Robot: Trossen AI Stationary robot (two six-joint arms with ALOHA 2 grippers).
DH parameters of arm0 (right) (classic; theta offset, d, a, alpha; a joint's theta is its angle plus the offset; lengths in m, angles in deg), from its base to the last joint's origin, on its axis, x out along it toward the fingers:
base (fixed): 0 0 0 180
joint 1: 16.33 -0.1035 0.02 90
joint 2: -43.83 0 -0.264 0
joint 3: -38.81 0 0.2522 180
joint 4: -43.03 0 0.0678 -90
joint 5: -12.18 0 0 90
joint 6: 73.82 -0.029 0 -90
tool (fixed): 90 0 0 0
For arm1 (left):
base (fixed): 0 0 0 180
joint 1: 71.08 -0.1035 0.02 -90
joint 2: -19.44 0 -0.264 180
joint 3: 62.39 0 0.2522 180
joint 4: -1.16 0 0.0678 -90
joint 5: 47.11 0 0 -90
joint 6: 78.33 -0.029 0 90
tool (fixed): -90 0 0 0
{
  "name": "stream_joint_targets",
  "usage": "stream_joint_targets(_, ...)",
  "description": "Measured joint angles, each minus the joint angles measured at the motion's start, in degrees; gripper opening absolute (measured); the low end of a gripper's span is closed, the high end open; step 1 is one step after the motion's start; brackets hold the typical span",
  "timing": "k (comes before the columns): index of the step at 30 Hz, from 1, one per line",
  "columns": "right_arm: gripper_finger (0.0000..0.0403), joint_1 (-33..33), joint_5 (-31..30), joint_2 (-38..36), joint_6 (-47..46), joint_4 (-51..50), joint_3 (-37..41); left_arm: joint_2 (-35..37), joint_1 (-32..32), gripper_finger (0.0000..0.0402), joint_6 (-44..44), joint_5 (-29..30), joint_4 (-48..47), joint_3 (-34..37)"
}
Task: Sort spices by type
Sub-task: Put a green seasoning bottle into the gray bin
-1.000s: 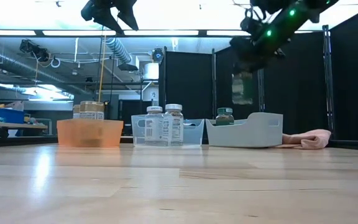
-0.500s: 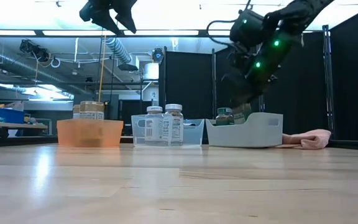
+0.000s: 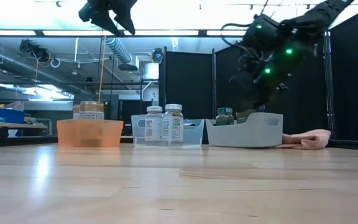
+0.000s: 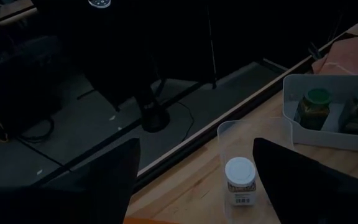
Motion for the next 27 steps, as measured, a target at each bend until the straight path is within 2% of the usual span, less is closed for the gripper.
stream_joint_targets(3,0.0214,0.76,0.28,-3.05,-0.58,4.52,4.39,0.0,0.0,0.0317,0.01,-0.02,0.0,0.02)
stream_joint_targets(6,0.0221,1.83,3.25,-5.26,-0.67,12.15,8.55,0.0,-0.01,0.0317,0.0,-0.02,0.02,0.02)
stream_joint_targets(11,0.0213,3.16,6.31,-6.05,-2.48,19.54,13.05,0.0,-0.02,0.0317,0.0,-0.01,0.01,0.04)
stream_joint_targets(14,0.0218,3.38,6.17,-6.05,-3.11,19.81,13.46,0.0,-0.01,0.0317,0.0,-0.02,0.02,0.04)
stream_joint_targets(20,0.0261,3.84,6.14,-6.05,-3.06,19.4,13.46,0.0,0.0,0.0317,-0.26,-0.02,0.02,0.04)
stream_joint_targets(27,0.0266,4.04,6.14,-6.05,-1.8,20.1,13.46,0.0,-0.01,0.0317,-0.33,-0.02,0.02,0.04)
